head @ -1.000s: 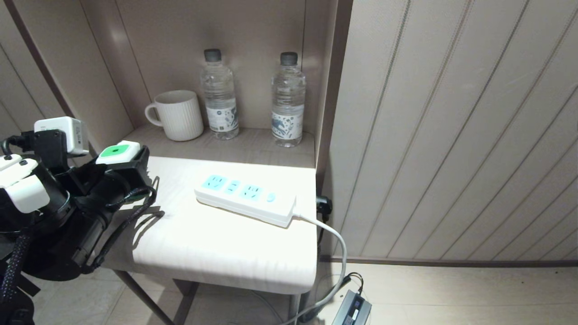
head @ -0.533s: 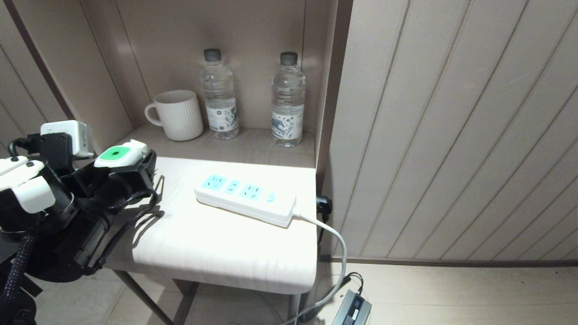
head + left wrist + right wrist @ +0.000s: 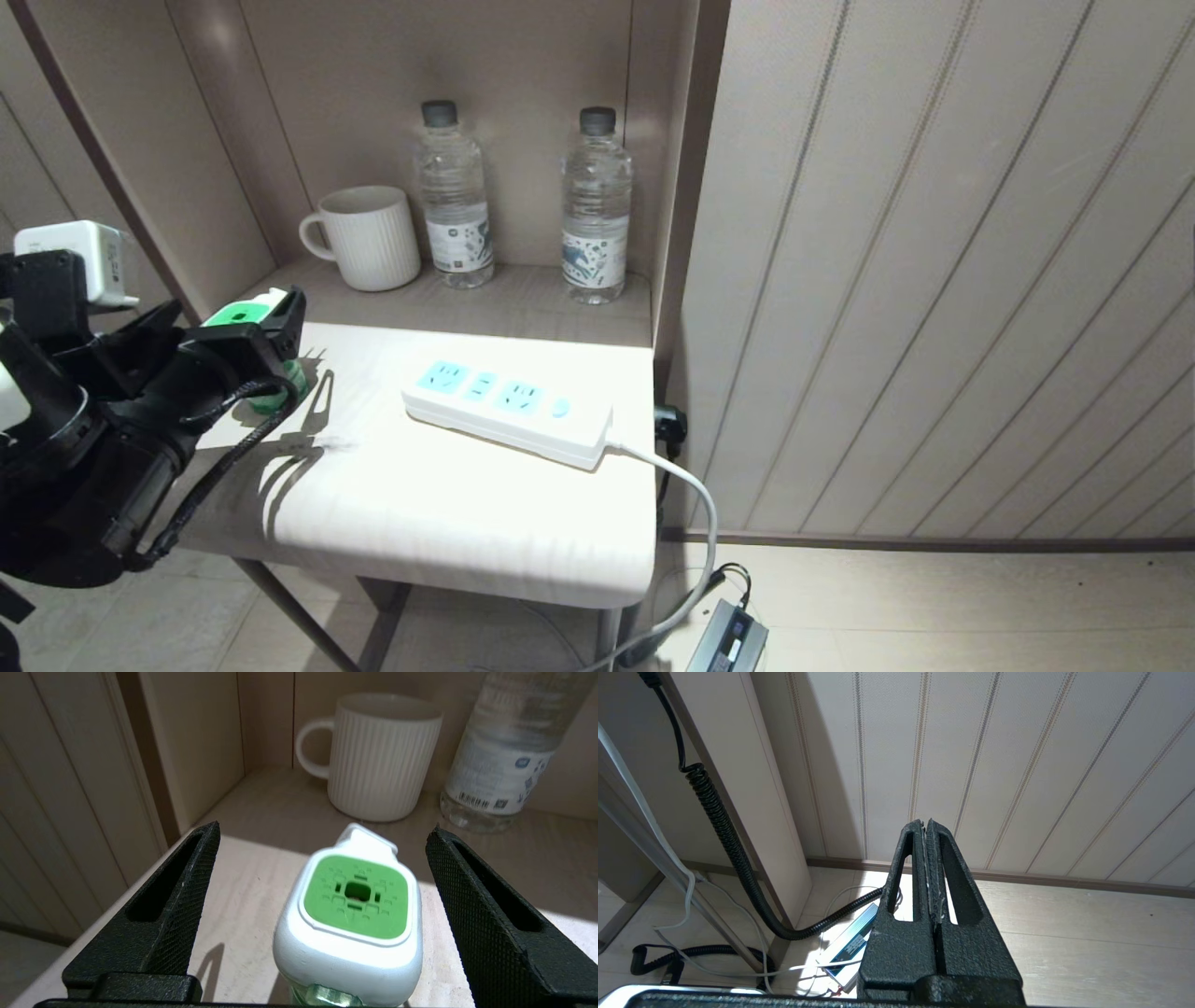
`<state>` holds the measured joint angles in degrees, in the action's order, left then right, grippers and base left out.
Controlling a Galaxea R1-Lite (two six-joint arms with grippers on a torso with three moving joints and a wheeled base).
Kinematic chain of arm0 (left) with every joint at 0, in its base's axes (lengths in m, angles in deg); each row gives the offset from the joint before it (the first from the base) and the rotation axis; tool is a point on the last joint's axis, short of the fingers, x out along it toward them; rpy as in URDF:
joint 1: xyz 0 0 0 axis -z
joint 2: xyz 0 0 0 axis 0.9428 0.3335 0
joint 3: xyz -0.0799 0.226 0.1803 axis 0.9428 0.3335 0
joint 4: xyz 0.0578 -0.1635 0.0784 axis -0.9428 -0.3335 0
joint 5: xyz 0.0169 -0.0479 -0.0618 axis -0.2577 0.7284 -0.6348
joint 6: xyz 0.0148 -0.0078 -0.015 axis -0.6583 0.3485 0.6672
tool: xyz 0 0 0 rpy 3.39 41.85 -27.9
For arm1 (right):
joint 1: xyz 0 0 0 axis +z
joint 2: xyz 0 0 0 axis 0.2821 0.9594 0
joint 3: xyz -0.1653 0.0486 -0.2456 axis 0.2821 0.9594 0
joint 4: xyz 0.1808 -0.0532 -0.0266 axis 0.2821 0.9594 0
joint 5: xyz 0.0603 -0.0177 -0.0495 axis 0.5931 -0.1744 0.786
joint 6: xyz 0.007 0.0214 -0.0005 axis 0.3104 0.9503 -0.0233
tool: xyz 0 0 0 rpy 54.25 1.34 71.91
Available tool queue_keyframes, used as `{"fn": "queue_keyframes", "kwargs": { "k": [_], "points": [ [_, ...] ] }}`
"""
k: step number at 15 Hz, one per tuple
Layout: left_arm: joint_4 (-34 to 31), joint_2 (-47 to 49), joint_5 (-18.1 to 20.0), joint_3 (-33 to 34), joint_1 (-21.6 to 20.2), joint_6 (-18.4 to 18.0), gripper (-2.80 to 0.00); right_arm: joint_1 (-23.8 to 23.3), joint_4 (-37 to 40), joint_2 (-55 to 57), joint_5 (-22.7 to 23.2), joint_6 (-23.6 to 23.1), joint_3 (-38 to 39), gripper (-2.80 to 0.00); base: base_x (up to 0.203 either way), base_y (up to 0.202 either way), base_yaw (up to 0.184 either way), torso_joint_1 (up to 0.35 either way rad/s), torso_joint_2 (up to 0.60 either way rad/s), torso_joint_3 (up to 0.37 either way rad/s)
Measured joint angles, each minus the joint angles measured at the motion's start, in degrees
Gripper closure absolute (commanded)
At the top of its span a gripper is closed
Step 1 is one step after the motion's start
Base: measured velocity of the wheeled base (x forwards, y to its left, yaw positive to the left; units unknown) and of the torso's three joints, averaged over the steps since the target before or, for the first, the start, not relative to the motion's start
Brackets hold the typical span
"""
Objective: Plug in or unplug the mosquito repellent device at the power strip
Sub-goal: Place the mosquito repellent liquid on the table, then pick up the mosquito repellent liquid
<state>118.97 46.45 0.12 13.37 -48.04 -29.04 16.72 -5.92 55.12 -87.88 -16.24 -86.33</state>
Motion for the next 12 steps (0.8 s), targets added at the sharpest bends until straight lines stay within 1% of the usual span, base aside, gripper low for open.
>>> {"fn": "queue_keyframes", "kwargs": {
  "k": [2, 5, 6, 7, 10, 12],
  "points": [
    [-2.98, -3.21, 0.07, -1.54, 0.00, -1.09, -2.80, 0.00, 0.00, 0.00, -0.01, 0.00, 0.00, 0.00, 0.000, 0.000, 0.000, 0.000, 0.00, 0.000],
    [-11.90, -9.78, 0.18, -5.51, 0.09, -1.80, -2.80, 0.00, 0.00, 0.00, -0.04, 0.00, 0.00, 0.00, 0.000, 0.000, 0.000, 0.000, 0.00, 0.000],
    [-14.14, -11.34, 0.18, -6.54, 0.09, -1.86, -0.95, 0.00, 0.00, 0.00, -0.05, 0.01, 0.00, 0.00, 0.000, 0.000, 0.000, 0.000, 0.00, 0.000],
    [-16.66, -13.18, 0.18, -7.77, 0.09, -1.87, 0.00, 0.00, 0.00, 0.00, -0.04, 0.01, 0.00, 0.00, 0.000, 0.000, 0.000, 0.000, 0.00, 0.000],
    [-26.84, -20.49, -0.15, -12.01, 0.10, -1.86, 0.00, 0.00, 0.00, 0.00, -0.06, 0.00, 0.00, 0.00, 0.000, 0.000, 0.000, 0.000, 0.00, 0.000],
    [-35.56, -26.36, -0.97, -14.73, 0.10, -1.90, 0.00, 0.00, 0.00, 0.00, -0.06, 0.00, 0.00, 0.00, 0.000, 0.000, 0.000, 0.000, 0.00, 0.000]
  ]
}}
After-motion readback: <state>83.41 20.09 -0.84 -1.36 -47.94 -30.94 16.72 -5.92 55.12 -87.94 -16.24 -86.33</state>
